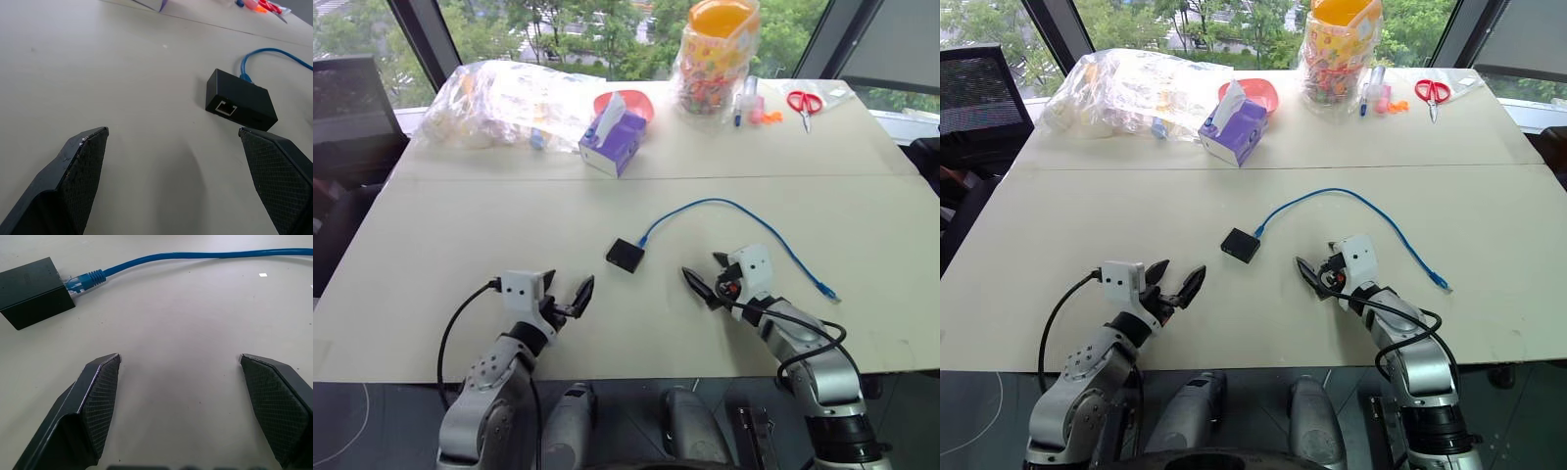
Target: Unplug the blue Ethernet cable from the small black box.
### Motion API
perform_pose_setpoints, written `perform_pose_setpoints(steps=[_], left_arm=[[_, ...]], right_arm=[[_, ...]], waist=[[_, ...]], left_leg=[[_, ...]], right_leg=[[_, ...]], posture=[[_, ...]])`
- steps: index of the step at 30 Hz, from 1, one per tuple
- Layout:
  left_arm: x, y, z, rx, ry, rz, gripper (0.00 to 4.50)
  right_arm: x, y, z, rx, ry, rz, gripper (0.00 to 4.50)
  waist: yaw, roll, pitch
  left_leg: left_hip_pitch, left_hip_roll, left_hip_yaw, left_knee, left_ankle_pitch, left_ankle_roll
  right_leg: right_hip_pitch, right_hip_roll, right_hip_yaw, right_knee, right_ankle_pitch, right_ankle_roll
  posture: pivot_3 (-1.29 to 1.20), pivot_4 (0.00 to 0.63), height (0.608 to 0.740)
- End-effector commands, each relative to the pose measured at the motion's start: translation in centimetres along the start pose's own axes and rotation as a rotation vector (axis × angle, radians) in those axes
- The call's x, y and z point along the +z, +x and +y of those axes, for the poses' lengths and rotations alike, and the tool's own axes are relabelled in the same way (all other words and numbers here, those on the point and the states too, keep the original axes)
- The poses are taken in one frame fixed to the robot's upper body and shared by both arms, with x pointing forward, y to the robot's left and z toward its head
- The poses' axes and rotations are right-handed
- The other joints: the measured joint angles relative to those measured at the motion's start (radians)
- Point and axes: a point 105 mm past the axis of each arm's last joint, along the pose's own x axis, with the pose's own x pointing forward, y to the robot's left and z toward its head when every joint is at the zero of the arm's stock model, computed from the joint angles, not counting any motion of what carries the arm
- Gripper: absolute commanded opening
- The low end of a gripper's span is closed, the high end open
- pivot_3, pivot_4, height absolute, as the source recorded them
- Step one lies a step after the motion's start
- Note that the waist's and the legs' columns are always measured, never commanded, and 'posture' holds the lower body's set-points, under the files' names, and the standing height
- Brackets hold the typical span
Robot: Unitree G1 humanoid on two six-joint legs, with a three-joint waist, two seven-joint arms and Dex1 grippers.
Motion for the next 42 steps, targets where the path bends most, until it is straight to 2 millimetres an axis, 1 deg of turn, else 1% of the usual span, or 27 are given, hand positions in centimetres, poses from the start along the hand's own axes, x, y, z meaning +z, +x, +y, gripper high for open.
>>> perform_pose_setpoints(steps=[1, 5, 8, 10, 13, 16, 21, 23, 25, 28, 29, 31, 34, 36, 38, 40, 42], left_arm=[[0.7, -0.3, -0.4, -0.025, 0.012, -0.019, 4.46], [1.0, -0.3, -0.6, -0.052, -0.012, -0.022, 4.46], [0.2, -0.8, -1.7, -0.163, -0.036, 0.051, 4.46], [0.1, -1.0, -1.8, -0.19, -0.046, 0.074, 4.46], [0.8, -1.0, -1.4, -0.217, -0.054, 0.082, 4.46], [1.7, -0.8, -0.6, -0.249, -0.038, 0.091, 4.46], [2.5, -0.8, 0.8, -0.328, 0.005, 0.147, 4.46], [2.8, -0.8, 1.4, -0.354, 0.024, 0.172, 4.46], [3.4, -0.9, 1.3, -0.4, 0.018, 0.18, 4.46], [3.8, -0.7, 1.7, -0.428, 0.038, 0.194, 4.46], [4.1, -0.4, 2.1, -0.417, 0.046, 0.188, 4.46], [4.7, 0.1, 2.4, -0.412, 0.052, 0.173, 4.46], [5.0, 0.5, 2.7, -0.414, 0.068, 0.165, 4.46], [5.3, 0.7, 2.9, -0.405, 0.082, 0.156, 4.46], [5.6, 0.8, 3.2, -0.389, 0.09, 0.139, 4.46], [5.7, 0.9, 3.4, -0.37, 0.096, 0.124, 4.46], [5.4, 0.5, 3.4, -0.359, 0.099, 0.121, 4.46]], right_arm=[[1.3, -0.3, 0.0, 0.007, -0.029, -0.049, 4.04], [1.6, 0.0, -0.2, 0.03, -0.053, -0.055, 4.04], [1.7, 0.3, -0.1, 0.075, -0.059, -0.05, 4.04], [1.8, 0.4, 0.3, 0.126, -0.075, -0.046, 4.04], [2.3, 0.5, 0.7, 0.196, -0.108, -0.045, 4.04], [3.2, 0.6, 1.4, 0.285, -0.14, -0.037, 4.04], [5.2, 0.8, 1.6, 0.38, -0.188, -0.03, 4.04], [6.6, 0.8, 1.4, 0.421, -0.24, -0.024, 4.04], [8.1, 1.1, 1.2, 0.467, -0.309, -0.013, 4.04], [8.8, 1.6, 0.8, 0.541, -0.462, 0.054, 4.04], [9.1, 2.1, 0.4, 0.568, -0.535, 0.094, 4.04], [10.5, 3.0, 0.2, 0.626, -0.662, 0.13, 4.04], [11.6, 3.7, 0.9, 0.76, -0.829, 0.172, 4.04], [12.0, 4.7, 1.1, 0.818, -0.966, 0.214, 4.04], [12.2, 6.1, 1.4, 0.852, -1.124, 0.252, 4.04], [12.0, 7.3, 1.8, 0.89, -1.259, 0.297, 4.04], [11.6, 8.8, 2.6, 0.924, -1.368, 0.351, 4.04]], waist=[[-0.001, 0.0, 0.0], [0.0, 0.0, 0.0], [-0.001, 0.0, 0.0], [-0.002, 0.0, 0.0], [-0.001, 0.0, 0.0], [-0.001, 0.0, 0.0], [-0.003, 0.0, 0.0], [-0.002, 0.001, 0.0], [-0.003, 0.001, 0.001], [-0.003, 0.001, 0.001], [-0.003, 0.0, 0.001], [-0.005, 0.001, 0.001], [-0.009, 0.001, 0.001], [-0.012, 0.001, 0.001], [-0.015, 0.001, 0.001], [-0.019, 0.001, 0.001], [-0.028, 0.001, 0.001]], left_leg=[[0.0, 0.0, 0.0, 0.0, 0.0, 0.0], [0.0, 0.0, 0.0, 0.0, 0.0, 0.0], [0.0, 0.0, 0.0, 0.0, 0.0, 0.0], [0.0, 0.0, 0.0, 0.0, 0.0, 0.0], [0.0, 0.0, 0.0, 0.0, 0.0, 0.0], [0.0, 0.0, 0.0, 0.0, 0.0, 0.0], [0.0, 0.0, 0.0, 0.0, 0.0, 0.0], [0.0, 0.0, 0.0, -0.001, 0.0, 0.0], [0.0, 0.0, 0.0, -0.001, 0.0, 0.0], [0.0, 0.0, 0.0, -0.001, 0.0, 0.0], [0.0, 0.0, 0.0, -0.001, 0.0, 0.0], [0.0, 0.0, 0.0, -0.001, 0.0, 0.0], [0.0, 0.0, 0.0, -0.002, 0.0, 0.0], [0.0, 0.0, 0.001, -0.003, 0.0, 0.0], [0.0, 0.0, 0.0, -0.004, 0.0, 0.0], [0.001, 0.0, 0.0, -0.004, 0.0, 0.0], [0.001, 0.0, 0.001, -0.004, 0.001, 0.0]], right_leg=[[0.0, 0.0, 0.0, 0.0, 0.0, 0.0], [0.0, 0.0, 0.0, 0.0, 0.0, 0.0], [0.0, 0.0, 0.0, 0.0, 0.0, 0.0], [0.0, 0.0, 0.0, 0.0, 0.0, 0.0], [0.0, 0.0, 0.0, 0.0, 0.0, 0.0], [0.0, 0.0, 0.0, 0.0, 0.0, 0.0], [0.0, 0.0, 0.0, 0.0, 0.0, 0.0], [0.0, 0.0, 0.0, 0.0, 0.0, 0.0], [0.0, 0.0, 0.0, 0.0, 0.0, 0.0], [0.0, 0.0, -0.001, 0.0, 0.0, 0.0], [0.0, 0.0, -0.001, 0.0, 0.0, 0.0], [0.0, 0.0, -0.001, 0.0, 0.0, 0.0], [-0.001, 0.0, -0.001, 0.0, 0.0, 0.0], [-0.001, 0.0, -0.001, 0.0, 0.0, 0.001], [-0.001, 0.0, -0.001, 0.0, 0.0, 0.002], [-0.002, 0.001, -0.001, 0.0, 0.002, 0.004], [-0.001, 0.001, -0.001, 0.0, 0.002, 0.004]], posture=[[0.0, 0.15, 0.726], [0.0, 0.15, 0.726], [0.0, 0.15, 0.726], [0.0, 0.15, 0.726], [0.0, 0.15, 0.726], [0.0, 0.15, 0.726], [0.0, 0.15, 0.726], [0.0, 0.15, 0.726], [0.0, 0.15, 0.726], [0.0, 0.15, 0.726], [0.0, 0.15, 0.726], [0.0, 0.15, 0.726], [0.0, 0.15, 0.726], [0.0, 0.15, 0.726], [0.0, 0.15, 0.726], [0.0, 0.15, 0.726], [0.0, 0.15, 0.726]])
